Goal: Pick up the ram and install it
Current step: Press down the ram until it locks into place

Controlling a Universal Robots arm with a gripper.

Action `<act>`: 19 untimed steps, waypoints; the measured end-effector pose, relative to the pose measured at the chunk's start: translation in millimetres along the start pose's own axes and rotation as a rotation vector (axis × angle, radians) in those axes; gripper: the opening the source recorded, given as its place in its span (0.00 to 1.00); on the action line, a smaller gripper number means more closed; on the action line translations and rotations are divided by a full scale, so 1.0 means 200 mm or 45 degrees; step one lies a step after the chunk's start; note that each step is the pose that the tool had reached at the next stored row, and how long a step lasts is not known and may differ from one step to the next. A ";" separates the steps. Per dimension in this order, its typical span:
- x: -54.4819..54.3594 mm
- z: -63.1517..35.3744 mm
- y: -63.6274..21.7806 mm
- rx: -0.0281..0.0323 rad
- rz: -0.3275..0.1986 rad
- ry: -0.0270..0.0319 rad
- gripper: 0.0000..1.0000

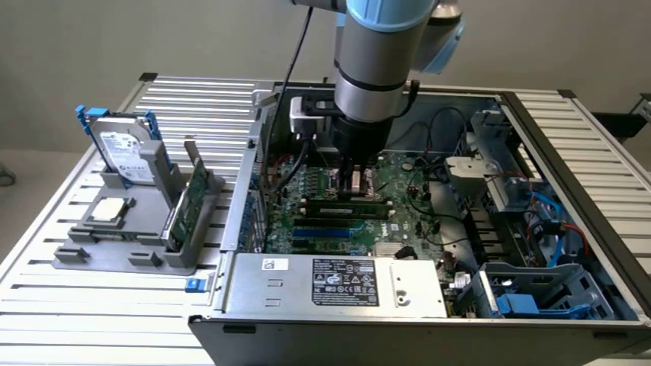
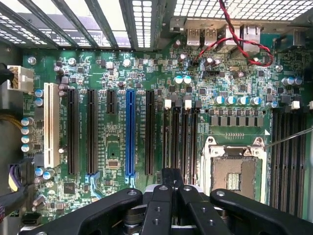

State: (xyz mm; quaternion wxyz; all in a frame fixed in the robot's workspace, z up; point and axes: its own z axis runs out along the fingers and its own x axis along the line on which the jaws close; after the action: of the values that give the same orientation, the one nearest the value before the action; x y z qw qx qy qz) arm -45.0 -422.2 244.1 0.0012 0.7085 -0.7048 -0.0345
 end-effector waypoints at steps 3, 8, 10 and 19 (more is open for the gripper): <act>0.00 0.009 0.006 0.0000 0.000 -0.0001 0.11; -0.01 0.053 0.024 0.0000 0.000 -0.0001 0.11; -0.01 0.057 0.024 -0.0002 0.000 0.0003 0.11; -0.02 0.073 0.023 -0.0001 0.000 0.0001 0.11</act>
State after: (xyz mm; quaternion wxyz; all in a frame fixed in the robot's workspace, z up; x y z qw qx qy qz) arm -50.3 -417.7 229.9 0.0013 0.7086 -0.7048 -0.0345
